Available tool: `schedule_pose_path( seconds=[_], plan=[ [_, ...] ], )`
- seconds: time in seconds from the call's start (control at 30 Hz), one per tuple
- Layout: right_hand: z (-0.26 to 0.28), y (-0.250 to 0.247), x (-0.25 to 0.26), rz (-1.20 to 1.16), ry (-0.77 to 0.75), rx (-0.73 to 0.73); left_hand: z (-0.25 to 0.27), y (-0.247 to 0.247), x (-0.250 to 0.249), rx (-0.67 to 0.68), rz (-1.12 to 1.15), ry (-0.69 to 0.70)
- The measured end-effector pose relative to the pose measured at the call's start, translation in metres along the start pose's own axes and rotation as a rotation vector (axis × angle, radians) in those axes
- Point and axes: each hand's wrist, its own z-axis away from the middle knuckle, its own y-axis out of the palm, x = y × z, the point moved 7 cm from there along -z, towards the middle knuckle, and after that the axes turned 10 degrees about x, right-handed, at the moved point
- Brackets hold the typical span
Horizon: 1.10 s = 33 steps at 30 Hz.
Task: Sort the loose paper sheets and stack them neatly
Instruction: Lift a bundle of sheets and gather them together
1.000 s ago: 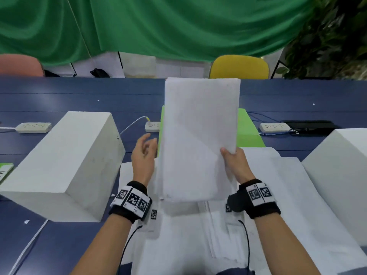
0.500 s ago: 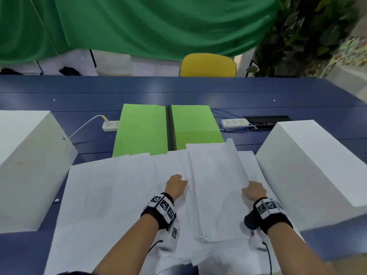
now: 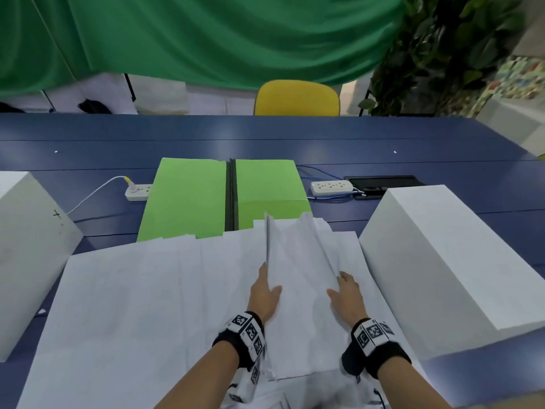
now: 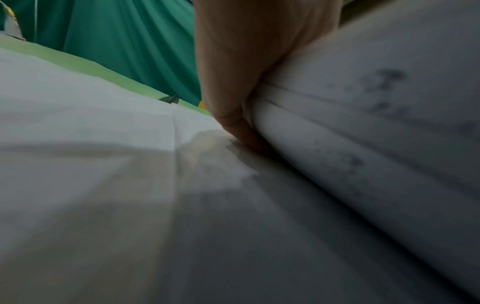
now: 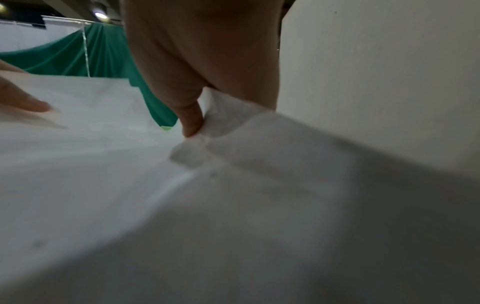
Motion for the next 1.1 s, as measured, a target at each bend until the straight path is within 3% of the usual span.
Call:
schedule_pose_path(
  seconds=[0.07, 0.2, 0.3, 0.37, 0.43, 0.57, 0.7, 0.77, 0.9, 1.0, 1.1],
  plan=[
    [-0.001, -0.003, -0.008, -0.148, -0.027, -0.044, -0.002, 0.002, -0.002, 0.014, 0.04, 0.024],
    [0.003, -0.018, -0.023, -0.689, -0.052, -0.134, 0.002, -0.027, -0.019, -0.016, 0.249, 0.181],
    [0.008, -0.029, 0.004, -1.021, -0.155, 0.029, 0.017, -0.048, -0.042, 0.016, 0.456, 0.254],
    [0.017, -0.044, 0.036, -0.998, -0.255, 0.074, 0.028, -0.054, -0.063, 0.022, 0.408, 0.27],
    [0.032, -0.069, 0.067, -1.001, -0.324, -0.028, 0.04, -0.064, -0.09, -0.054, 0.337, 0.311],
    [0.052, -0.115, 0.11, -1.011, -0.446, -0.207, 0.076, -0.094, -0.153, -0.219, 0.309, 0.533],
    [0.068, -0.133, 0.133, -1.019, -0.596, -0.203, 0.101, -0.113, -0.175, -0.307, 0.377, 0.678],
    [0.065, -0.125, 0.13, -1.0, -0.61, -0.159, 0.101, -0.119, -0.168, -0.329, 0.425, 0.672],
    [0.038, -0.07, 0.11, -0.71, -0.424, 0.005, 0.086, -0.106, -0.138, -0.284, 0.417, 0.541],
    [0.03, -0.076, 0.091, -0.686, -0.358, -0.147, 0.065, -0.105, -0.104, -0.285, 0.468, 0.417],
    [0.021, -0.087, 0.071, -0.665, -0.241, -0.186, 0.043, -0.104, -0.045, -0.351, 0.432, 0.121]
  ],
)
